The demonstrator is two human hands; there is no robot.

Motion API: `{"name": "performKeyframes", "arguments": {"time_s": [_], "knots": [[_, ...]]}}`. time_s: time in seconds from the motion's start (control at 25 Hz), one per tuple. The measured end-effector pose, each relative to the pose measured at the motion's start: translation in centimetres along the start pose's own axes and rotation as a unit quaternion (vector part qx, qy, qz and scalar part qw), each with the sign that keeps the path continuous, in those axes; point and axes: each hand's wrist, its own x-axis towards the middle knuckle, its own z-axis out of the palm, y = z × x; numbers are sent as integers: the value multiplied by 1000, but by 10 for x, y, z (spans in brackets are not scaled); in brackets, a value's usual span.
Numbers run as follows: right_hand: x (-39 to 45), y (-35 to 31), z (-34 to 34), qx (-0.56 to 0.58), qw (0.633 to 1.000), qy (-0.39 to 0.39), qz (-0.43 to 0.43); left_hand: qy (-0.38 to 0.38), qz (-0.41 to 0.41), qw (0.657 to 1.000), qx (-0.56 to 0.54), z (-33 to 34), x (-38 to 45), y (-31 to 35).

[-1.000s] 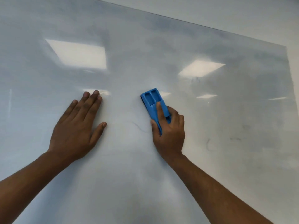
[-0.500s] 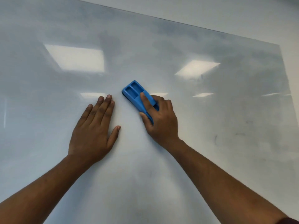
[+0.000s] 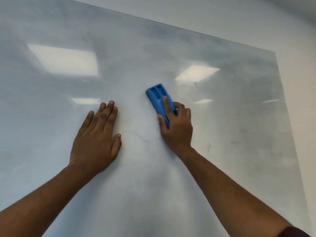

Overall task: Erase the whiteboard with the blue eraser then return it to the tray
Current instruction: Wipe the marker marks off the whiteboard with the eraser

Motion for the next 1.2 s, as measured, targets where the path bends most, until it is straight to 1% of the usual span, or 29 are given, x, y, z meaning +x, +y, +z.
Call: {"name": "performKeyframes", "arguments": {"time_s": [0.04, 0.12, 0.16, 0.2, 0.24, 0.28, 0.32, 0.36, 0.4, 0.44, 0.48, 0.52, 0.56, 0.6, 0.64, 0.68, 0.72, 0.76, 0.8, 0.84, 0.88, 0.92, 0.96, 1.0, 1.04, 1.08, 1.12, 1.16, 1.2], "knots": [[7, 29, -7, -12, 994, 16, 104, 0, -2, 1000, -2, 2, -1, 4], [19, 81, -18, -14, 954, 33, 298, 0, -11, 1000, -6, 4, -3, 10], [24, 95, -20, -6, 926, 35, 377, 0, -17, 1000, -8, 5, -3, 14], [29, 95, -19, 2, 904, 37, 427, 0, -19, 1000, -10, 7, -2, 18], [31, 89, -15, 4, 906, 46, 421, -1, -18, 1000, -10, 9, 1, 24], [28, 79, -11, -2, 934, 58, 351, -2, -16, 1000, -9, 11, 5, 32], [20, 69, -9, -4, 973, 50, 227, -4, -13, 1000, -8, 15, 9, 41], [8, 69, -7, -9, 995, 23, 95, -4, -12, 1000, -9, 19, 14, 49], [3, 81, -8, -17, 1000, -2, 10, -3, -16, 1000, -10, 23, 19, 57], [11, 101, -13, -13, 1000, -14, -17, -1, -21, 1000, -12, 25, 22, 60], [25, 125, -19, -12, 999, -13, 33, 1, -26, 1000, -8, 26, 24, 62], [41, 146, -25, -11, 990, -8, 142, 4, -28, 1000, 0, 29, 25, 65], [59, 166, -28, -8, 964, 7, 265, 8, -29, 1000, 10, 31, 26, 67], [74, 174, -29, -3, 934, 10, 357, 12, -29, 999, 20, 32, 25, 68], [83, 167, -26, -2, 924, 7, 382, 16, -32, 999, 27, 34, 24, 69], [85, 149, -21, -3, 941, 10, 339, 19, -34, 999, 31, 35, 24, 70], [80, 126, -14, 1, 971, 21, 238, 22, -35, 999, 32, 36, 24, 71], [67, 105, -10, 11, 994, 16, 109, 24, -35, 999, 31, 36, 24, 71], [52, 95, -5, 9, 1000, 3, -13, 24, -34, 999, 29, 36, 24, 72], [46, 97, -4, -2, 996, -12, -90, 24, -33, 999, 29, 35, 25, 72], [53, 109, -5, -2, 994, -20, -108, 24, -33, 999, 29, 33, 25, 71], [65, 125, -9, 3, 998, -20, -52, 22, -31, 999, 30, 32, 24, 71], [79, 137, -14, 1, 998, -16, 57, 19, -28, 999, 29, 30, 24, 69], [93, 148, -16, -5, 984, -3, 181, 15, -21, 999, 28, 29, 23, 67], [101, 148, -19, -6, 962, 1, 274, 11, -14, 999, 30, 27, 23, 63], [100, 135, -19, 0, 951, -3, 309, 6, -8, 999, 32, 26, 22, 60], [90, 113, -16, 14, 961, -3, 275, 0, -7, 999, 33, 24, 20, 56], [70, 86, -13, 35, 983, 4, 182, -5, -9, 999, 35, 22, 17, 51], [42, 59, -12, 58, 997, -5, 56, -10, -15, 999, 36, 20, 13, 46]]}}
